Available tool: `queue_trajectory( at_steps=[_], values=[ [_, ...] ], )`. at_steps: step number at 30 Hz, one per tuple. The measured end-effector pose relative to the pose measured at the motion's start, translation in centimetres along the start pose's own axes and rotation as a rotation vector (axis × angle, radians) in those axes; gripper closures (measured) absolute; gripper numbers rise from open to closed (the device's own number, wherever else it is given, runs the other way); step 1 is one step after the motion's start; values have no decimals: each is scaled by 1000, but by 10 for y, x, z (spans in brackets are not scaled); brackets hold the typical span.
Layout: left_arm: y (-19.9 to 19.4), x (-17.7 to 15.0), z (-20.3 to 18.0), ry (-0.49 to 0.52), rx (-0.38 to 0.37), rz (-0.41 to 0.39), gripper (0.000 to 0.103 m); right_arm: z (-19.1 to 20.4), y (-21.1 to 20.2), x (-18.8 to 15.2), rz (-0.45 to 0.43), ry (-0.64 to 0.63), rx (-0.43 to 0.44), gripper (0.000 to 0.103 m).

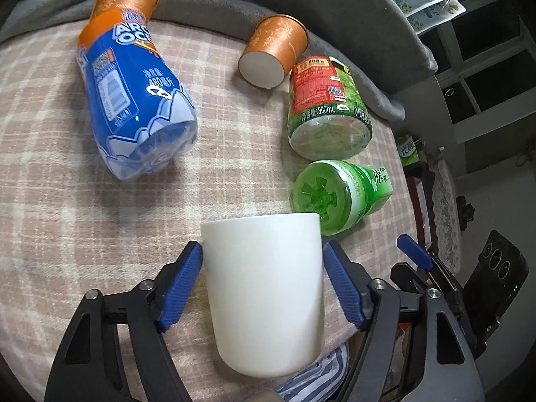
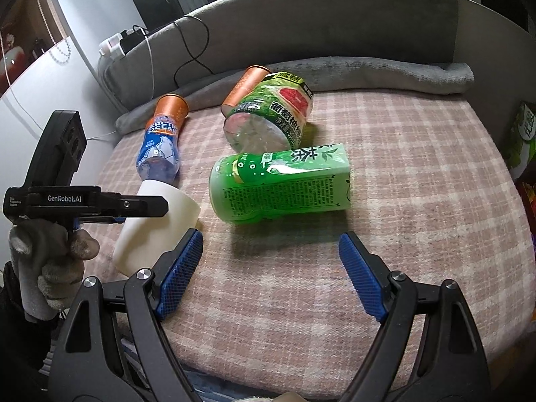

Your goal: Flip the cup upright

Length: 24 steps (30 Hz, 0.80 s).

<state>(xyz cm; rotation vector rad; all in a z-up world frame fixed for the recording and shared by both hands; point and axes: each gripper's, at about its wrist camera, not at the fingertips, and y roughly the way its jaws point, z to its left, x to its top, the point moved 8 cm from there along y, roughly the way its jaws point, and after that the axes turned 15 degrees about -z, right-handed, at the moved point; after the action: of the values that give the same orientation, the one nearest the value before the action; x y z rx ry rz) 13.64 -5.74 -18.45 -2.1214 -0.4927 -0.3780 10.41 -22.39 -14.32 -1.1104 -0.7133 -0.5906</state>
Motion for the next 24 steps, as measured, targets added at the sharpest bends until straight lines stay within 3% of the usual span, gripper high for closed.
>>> queue_trajectory(
  at_steps=[8, 24],
  values=[
    [-6, -1, -2, 21, 8, -22, 30, -3, -1, 1, -4, 8, -6, 17],
    [-30, 5, -17, 126, 47, -156, 30, 1, -3, 1, -9, 4, -7, 17]
  ],
)
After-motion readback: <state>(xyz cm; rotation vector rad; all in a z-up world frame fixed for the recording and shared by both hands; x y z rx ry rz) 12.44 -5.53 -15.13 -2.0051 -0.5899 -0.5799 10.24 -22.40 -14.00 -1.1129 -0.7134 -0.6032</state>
